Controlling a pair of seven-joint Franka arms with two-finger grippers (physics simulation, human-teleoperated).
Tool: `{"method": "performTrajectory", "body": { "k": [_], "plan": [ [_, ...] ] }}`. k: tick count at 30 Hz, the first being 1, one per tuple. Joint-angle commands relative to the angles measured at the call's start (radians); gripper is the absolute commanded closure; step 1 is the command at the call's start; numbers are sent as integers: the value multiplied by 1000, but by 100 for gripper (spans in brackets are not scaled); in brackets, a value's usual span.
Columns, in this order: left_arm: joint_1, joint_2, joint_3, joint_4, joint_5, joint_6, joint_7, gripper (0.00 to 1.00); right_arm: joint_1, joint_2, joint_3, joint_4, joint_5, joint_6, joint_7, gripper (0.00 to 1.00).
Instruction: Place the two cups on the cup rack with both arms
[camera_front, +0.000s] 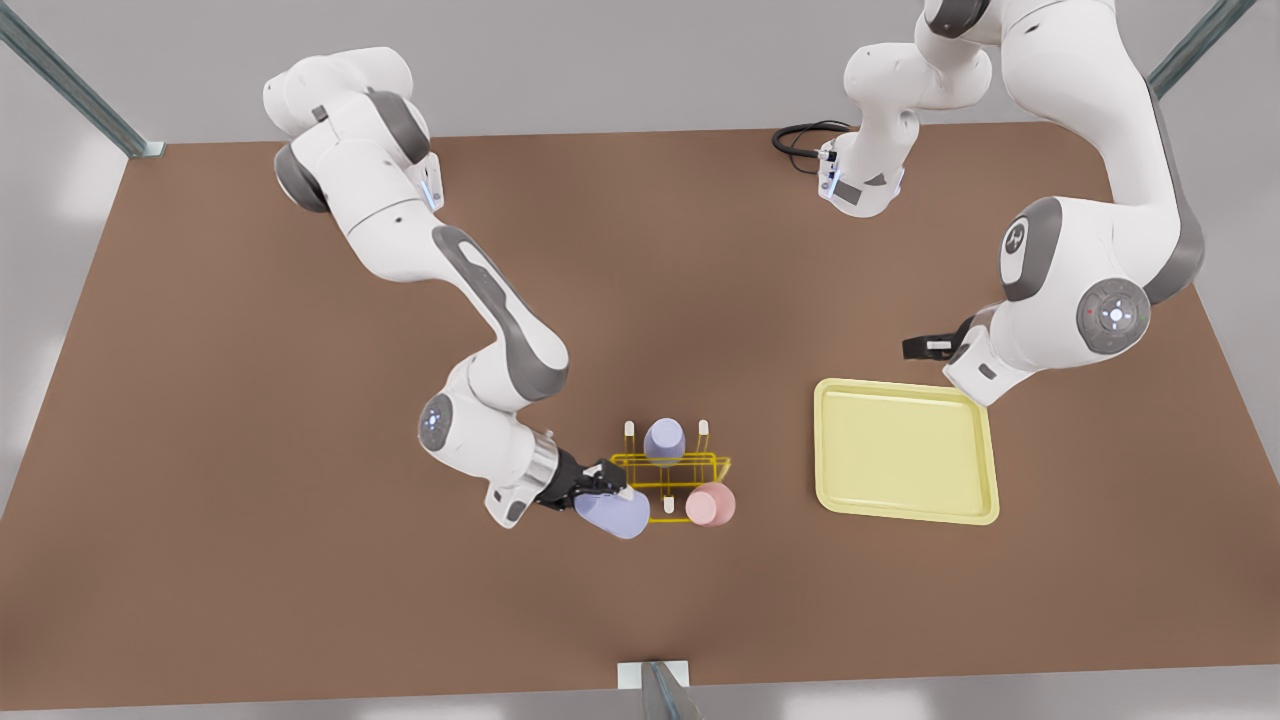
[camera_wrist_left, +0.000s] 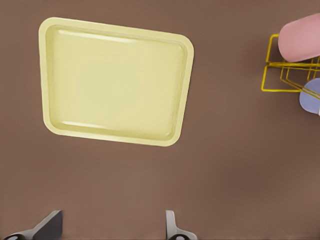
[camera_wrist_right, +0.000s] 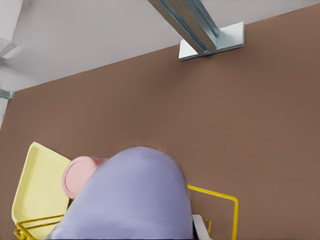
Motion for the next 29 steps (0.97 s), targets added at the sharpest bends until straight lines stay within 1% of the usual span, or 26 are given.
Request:
{"method": "performTrajectory", "body": {
  "k": [1,2,3,4,12,13,14,15,16,17,18,19,20,21,22,23,24,26,29],
  "plan": [
    [0,-2,0,0,0,-11,143,0,5,4,-7,7,-1,-3,9,17],
    [0,-2,0,0,0,-13,143,0,7,4,-7,7,-1,-3,9,17],
    [0,-2,0,0,0,-19,143,0,7,7,-7,8,-1,-3,9,12],
    [0,-2,0,0,0,-19,143,0,7,7,-7,16,-1,-2,12,0],
    [0,-2,0,0,0,-17,143,0,5,6,-10,23,7,-12,12,0],
    [0,-6,0,1,2,-27,143,0,2,-16,-35,22,2,-67,14,0],
    [0,-9,0,3,2,-37,143,0,34,-89,-229,5,-42,-355,17,0],
    [0,-9,0,7,2,-39,143,0,89,-100,-382,10,-218,-573,17,0],
    [2,-13,0,7,2,-48,142,0,56,-90,-415,-15,-514,-686,6,0],
    [3,-13,0,7,2,-50,142,0,42,-97,-421,-39,-556,-703,17,0],
    [3,-13,0,10,2,-51,142,0,13,-135,-478,-27,-545,-782,15,0],
    [3,-13,0,24,7,-51,143,0,-10,-241,-513,-19,-552,-856,9,0],
    [2,-13,0,24,7,-54,142,0,-12,-313,-524,-15,-558,-882,6,0],
    [2,-13,0,24,7,-59,142,0,-13,-422,-515,-27,-582,-992,-15,0],
    [2,-13,0,24,7,-59,143,0,-22,-500,-498,-56,-596,-1042,-43,0],
    [2,-15,0,24,7,-59,142,0,-148,-635,-380,-167,-596,-1042,-75,0],
    [2,-15,0,24,7,-62,142,0,-167,-714,-366,-249,-598,-1036,-78,0],
    [2,-15,0,24,8,-62,143,0,-200,-766,-346,-312,-601,-1017,-78,0],
    [2,-13,0,24,8,-82,143,0,-202,-763,-345,-312,-601,-1017,-75,0]
  ]
}}
